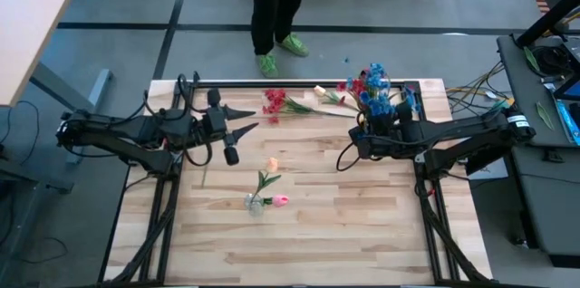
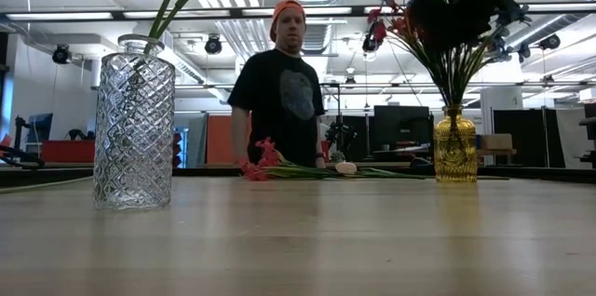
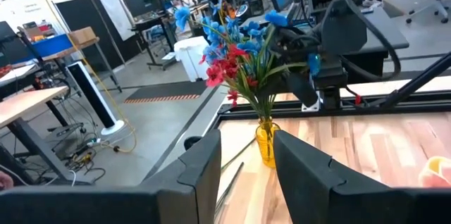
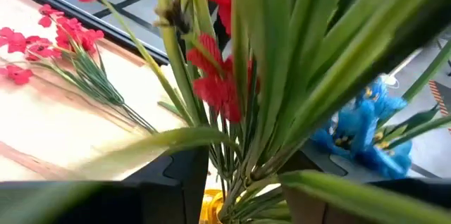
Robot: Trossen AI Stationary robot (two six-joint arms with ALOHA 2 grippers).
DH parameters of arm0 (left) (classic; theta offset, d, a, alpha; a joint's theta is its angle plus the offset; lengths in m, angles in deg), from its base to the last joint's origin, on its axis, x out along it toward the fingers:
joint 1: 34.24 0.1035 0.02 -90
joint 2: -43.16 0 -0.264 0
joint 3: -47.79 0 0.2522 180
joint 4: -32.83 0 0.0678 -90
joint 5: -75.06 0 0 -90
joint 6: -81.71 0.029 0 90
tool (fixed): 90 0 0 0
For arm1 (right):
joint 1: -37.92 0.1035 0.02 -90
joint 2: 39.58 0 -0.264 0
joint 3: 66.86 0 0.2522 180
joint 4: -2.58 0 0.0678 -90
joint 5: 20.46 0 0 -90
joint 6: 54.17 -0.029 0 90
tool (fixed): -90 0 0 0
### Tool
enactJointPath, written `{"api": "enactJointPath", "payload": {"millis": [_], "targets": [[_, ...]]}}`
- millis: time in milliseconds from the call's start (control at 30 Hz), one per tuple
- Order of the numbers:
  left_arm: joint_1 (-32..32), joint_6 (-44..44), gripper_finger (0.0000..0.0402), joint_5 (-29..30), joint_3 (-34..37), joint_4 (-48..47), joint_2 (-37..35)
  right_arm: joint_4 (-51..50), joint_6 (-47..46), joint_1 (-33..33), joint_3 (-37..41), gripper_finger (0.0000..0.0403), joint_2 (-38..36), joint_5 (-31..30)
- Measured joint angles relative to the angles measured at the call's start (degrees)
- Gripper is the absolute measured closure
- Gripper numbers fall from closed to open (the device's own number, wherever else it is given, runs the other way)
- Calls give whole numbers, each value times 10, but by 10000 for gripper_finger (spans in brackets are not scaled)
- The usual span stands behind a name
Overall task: Sort flowers into vase by color
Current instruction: Put the blue flowers into the yellow vase
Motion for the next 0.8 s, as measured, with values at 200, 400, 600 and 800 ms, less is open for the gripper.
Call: {"api": "enactJointPath", "payload": {"millis": [200, 400, 600, 800], "targets": [[0, 0, 287, 0, 1, -3, 4, 0, 12, 0, -14, 307, 0, 2], [0, -2, 287, 0, 1, -4, 9, -1, 13, 0, -15, 385, 0, 19], [0, -9, 287, 0, 1, -4, 10, 0, 11, 0, -10, 389, 0, 28], [0, -11, 287, 0, 1, -5, 10, 0, 8, 0, 4, 389, 1, 30]]}}
